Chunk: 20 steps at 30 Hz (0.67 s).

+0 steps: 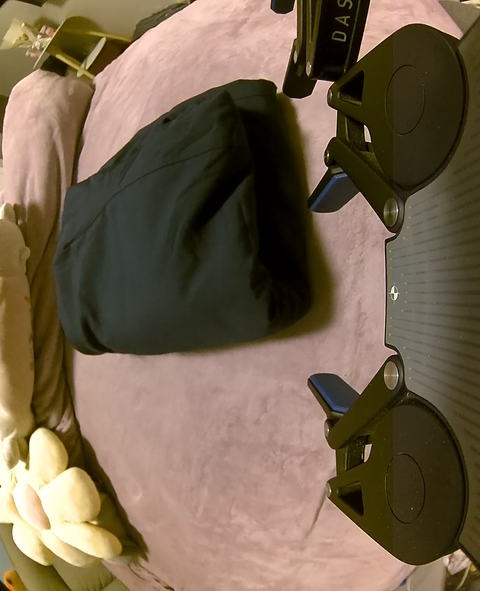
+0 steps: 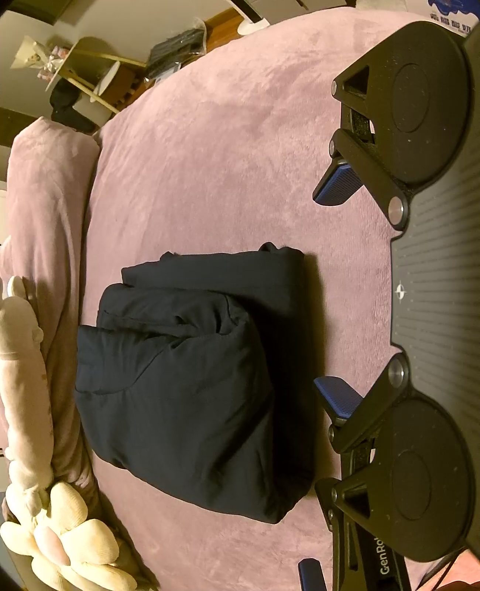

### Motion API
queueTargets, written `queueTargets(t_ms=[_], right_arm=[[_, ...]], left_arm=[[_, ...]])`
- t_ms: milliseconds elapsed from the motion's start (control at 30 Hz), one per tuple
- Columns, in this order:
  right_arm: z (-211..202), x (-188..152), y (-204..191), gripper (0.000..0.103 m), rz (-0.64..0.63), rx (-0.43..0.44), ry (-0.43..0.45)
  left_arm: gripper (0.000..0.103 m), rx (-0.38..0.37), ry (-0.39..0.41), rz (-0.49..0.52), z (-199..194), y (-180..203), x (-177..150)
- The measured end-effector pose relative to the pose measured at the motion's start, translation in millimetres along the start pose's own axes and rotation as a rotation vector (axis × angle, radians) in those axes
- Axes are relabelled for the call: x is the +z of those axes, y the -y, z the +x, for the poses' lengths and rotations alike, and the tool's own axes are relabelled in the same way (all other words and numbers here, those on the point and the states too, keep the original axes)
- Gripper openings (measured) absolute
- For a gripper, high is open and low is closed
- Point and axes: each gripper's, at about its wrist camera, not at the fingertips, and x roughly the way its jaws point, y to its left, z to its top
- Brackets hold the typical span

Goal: Fold large clothes

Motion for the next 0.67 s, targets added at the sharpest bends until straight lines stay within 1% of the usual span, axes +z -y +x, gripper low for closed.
queueTargets(t_ms=[233,367,467,567,667], right_arm=[[0.6,-0.7,-0.1,0.099,0.002,0.0,-0.002],[0.9,-1.3,0.3,0.099,0.001,-0.002,-0.002],[1.1,-1.2,0.2,0.099,0.003,-0.003,-0.003],[2.2,-1.2,0.9,0.099,0.004,-0.002,-0.006],[2.3,-1.7,1.0,0.099,0.001,0.0,-0.005]], left_arm=[[0.097,-0.01,0.001,0.008,1.5,0.9,-0.6],[0.097,-0.018,0.025,0.007,0.1,1.4,-2.5],[0.097,-0.022,0.016,0.007,1.9,1.7,-3.0],[0.097,-0.002,0.001,0.015,4.1,3.3,-1.8],[0.097,-0.005,0.004,0.012,3.9,2.8,-0.7]])
